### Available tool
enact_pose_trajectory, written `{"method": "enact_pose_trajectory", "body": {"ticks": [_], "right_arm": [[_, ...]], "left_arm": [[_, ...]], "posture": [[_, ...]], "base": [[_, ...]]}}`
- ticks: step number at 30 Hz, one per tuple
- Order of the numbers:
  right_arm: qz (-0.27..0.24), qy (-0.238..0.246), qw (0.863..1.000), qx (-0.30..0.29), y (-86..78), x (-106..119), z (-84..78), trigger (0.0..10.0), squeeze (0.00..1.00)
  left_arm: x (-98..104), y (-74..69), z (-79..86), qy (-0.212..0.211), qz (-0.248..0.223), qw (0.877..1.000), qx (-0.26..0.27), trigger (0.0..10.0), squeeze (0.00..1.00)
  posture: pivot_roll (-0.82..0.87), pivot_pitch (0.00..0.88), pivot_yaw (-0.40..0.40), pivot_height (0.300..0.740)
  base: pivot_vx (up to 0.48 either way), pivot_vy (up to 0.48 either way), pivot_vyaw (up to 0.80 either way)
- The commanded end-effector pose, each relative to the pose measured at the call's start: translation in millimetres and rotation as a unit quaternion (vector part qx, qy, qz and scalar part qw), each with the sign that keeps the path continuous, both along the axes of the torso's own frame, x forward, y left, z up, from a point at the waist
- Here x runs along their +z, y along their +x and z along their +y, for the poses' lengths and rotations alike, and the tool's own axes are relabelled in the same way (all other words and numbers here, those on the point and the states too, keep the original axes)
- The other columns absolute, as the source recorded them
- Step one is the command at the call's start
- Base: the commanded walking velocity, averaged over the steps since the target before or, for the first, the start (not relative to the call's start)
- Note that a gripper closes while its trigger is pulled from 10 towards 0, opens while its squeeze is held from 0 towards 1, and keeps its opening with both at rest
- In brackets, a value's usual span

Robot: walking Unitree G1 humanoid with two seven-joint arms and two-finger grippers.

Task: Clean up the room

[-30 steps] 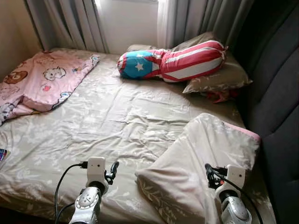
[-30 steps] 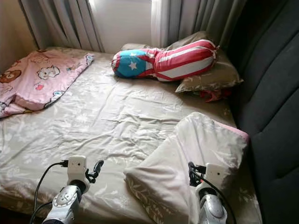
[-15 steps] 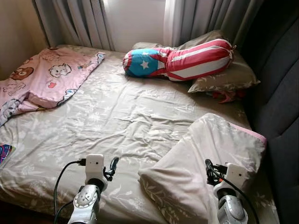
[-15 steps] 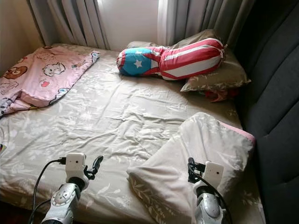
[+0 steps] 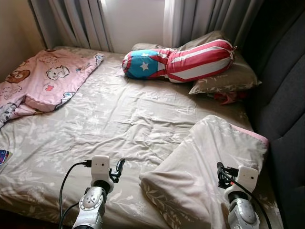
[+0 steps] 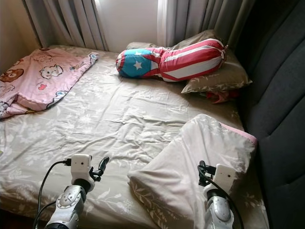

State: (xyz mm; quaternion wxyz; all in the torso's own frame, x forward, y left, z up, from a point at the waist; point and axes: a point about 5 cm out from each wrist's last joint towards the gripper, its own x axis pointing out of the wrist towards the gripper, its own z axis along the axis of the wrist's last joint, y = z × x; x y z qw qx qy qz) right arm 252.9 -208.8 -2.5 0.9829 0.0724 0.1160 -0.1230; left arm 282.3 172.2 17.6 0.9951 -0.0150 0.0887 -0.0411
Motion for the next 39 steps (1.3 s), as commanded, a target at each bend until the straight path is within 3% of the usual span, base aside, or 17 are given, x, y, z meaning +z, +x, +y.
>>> {"method": "enact_pose_trajectory", "body": {"ticks": [1, 11, 15, 26, 33, 39], "right_arm": [[-0.015, -0.005, 1.0, -0.009, 0.0, 5.8, -7.0, 10.0, 0.0], [-0.005, -0.003, 1.0, -0.003, -4.0, 4.8, -11.0, 10.0, 0.0], [-0.013, 0.0, 1.0, 0.01, 0.4, 6.6, 1.4, 10.0, 0.0], [0.009, 0.012, 1.0, -0.005, -1.4, -2.5, -8.4, 10.0, 0.0], [0.024, 0.019, 0.999, -0.01, -16.0, -13.8, -11.6, 10.0, 0.0], [0.027, 0.022, 0.999, -0.014, -19.1, -16.9, -11.8, 10.0, 0.0]], "left_arm": [[7.6, 5.3, -5.6, -0.005, -0.014, 1.0, -0.01, 10.0, 0.0], [9.2, -1.4, -5.1, -0.005, -0.027, 1.0, -0.009, 10.0, 0.0], [14.6, -2.3, -1.5, -0.004, -0.036, 0.999, -0.004, 10.0, 0.0], [18.7, -8.5, -5.3, -0.006, -0.037, 0.999, -0.009, 10.0, 0.0], [18.6, -9.4, -10.7, -0.007, -0.029, 0.999, -0.032, 10.0, 0.0], [18.7, -8.9, -11.0, -0.006, -0.021, 0.999, -0.035, 10.0, 0.0]], "posture": [[-0.12, 0.0, -0.055, 0.697], [-0.1, 0.0, -0.056, 0.697], [-0.09, 0.0, -0.065, 0.662], [-0.1, 0.031, -0.042, 0.662], [-0.11, 0.03, -0.022, 0.662], [-0.12, 0.02, -0.011, 0.662]], "base": [[0.0, 0.0, 0.0], [0.0, 0.0, 0.0], [0.0, 0.0, 0.0], [0.0, 0.0, 0.0], [0.0, 0.0, 0.0], [0.0, 0.0, 0.0]]}}
